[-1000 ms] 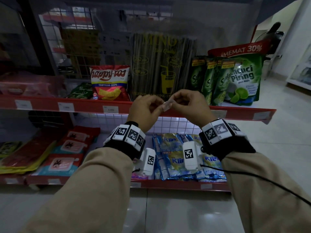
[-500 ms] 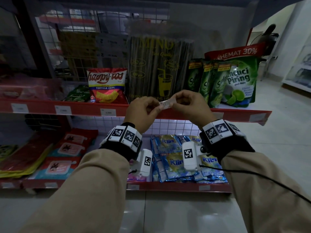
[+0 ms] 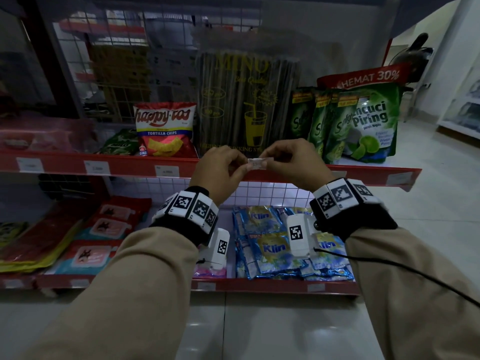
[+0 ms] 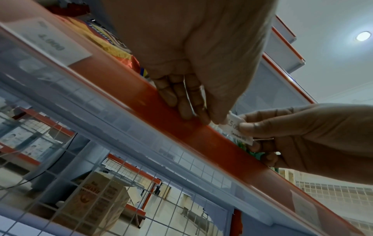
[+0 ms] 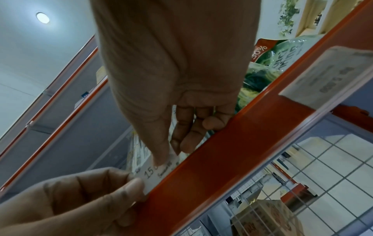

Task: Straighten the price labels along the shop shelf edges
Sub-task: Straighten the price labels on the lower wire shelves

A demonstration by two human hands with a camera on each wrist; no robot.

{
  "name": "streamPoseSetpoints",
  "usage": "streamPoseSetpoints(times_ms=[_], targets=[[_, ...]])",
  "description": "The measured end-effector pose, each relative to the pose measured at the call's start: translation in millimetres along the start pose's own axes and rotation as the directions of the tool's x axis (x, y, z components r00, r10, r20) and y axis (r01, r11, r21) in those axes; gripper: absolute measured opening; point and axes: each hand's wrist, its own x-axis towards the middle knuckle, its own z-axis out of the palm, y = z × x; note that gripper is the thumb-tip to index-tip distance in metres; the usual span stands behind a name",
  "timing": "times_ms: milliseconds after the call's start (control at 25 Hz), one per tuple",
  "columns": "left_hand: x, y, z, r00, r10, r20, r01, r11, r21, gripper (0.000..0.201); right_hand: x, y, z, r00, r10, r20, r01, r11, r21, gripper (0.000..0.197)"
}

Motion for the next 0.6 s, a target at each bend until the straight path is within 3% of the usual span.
streamPoseSetpoints(times_ms=[200, 320, 440, 600], targets=[[-7.9, -1.1, -9.9, 0.993, 0.114, 0.032, -0.118, 0.978, 0.172, 0.015, 5.0, 1.7, 7.9, 0.989, -0.043, -0.143, 0.044, 0.999, 0.001, 0.007], [-13.1, 2.7, -8.1, 0.993, 0.119, 0.024, -0.12, 0.936, 0.329, 0.013, 7.2, -0.2, 19.3, 0.985, -0.083, -0.148, 0.078, 0.996, -0.038, 0.007], [-13.4, 2.7, -9.8, 0.999, 0.049, -0.015, -0.043, 0.966, 0.256, 0.013, 7.2, -2.2, 27.8, 0.988, -0.103, -0.119, 0.095, 0.993, -0.077, 0.007], [-14.2, -3.6, -9.3, 0.999, 0.045, 0.006, -0.045, 0.983, 0.175, 0.031, 5.0, -3.0, 28.5, 0.99, -0.132, -0.047, 0.124, 0.983, -0.138, 0.009]])
